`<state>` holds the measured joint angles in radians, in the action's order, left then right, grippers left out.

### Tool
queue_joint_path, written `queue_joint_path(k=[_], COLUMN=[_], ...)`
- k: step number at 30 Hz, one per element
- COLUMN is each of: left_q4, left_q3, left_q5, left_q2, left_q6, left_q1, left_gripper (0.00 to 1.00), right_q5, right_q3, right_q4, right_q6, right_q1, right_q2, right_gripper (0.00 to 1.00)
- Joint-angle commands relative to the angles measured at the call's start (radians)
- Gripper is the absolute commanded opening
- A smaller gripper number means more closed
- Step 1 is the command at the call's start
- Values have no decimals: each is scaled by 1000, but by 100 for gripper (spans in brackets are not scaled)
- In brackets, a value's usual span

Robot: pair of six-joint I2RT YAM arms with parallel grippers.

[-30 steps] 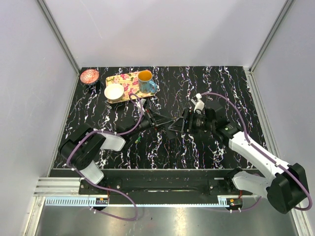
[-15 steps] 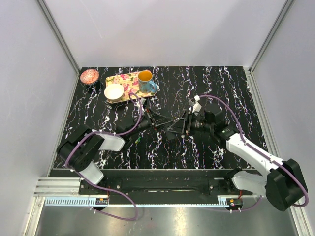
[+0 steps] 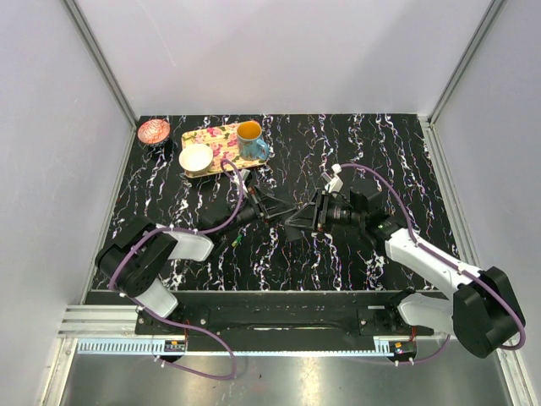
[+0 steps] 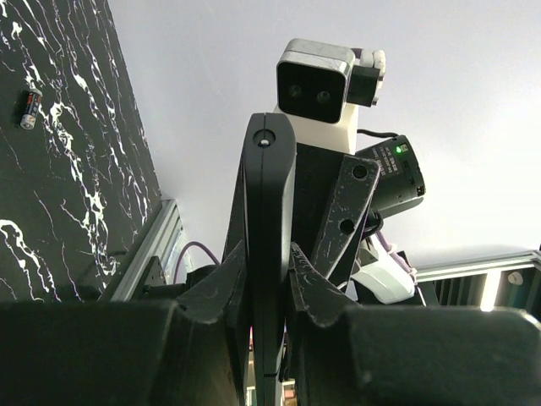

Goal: Load the batteries into the remote control
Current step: Load the battery cover into the remote control.

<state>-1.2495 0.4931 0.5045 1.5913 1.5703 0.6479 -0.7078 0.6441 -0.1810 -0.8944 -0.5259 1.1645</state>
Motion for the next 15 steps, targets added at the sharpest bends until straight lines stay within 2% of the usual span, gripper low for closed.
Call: queue_joint_path(k=[1, 4, 15], left_q4=[-96, -102, -91], left_q3=[-10, -8, -24], left_q5=[32, 42, 75], left_q2=[-53, -60, -120], left_q6=[0, 0, -4], left_q1=[21, 33, 50], left_gripper=[0, 0, 0], right_q5=[16, 19, 18], right_q3=[8, 18, 61], right_q4=[-48, -58, -69], right_q6=[-11, -18, -3], right_q1=[9, 9, 15], right_q2=[29, 44, 101], right_gripper=[8, 0, 0])
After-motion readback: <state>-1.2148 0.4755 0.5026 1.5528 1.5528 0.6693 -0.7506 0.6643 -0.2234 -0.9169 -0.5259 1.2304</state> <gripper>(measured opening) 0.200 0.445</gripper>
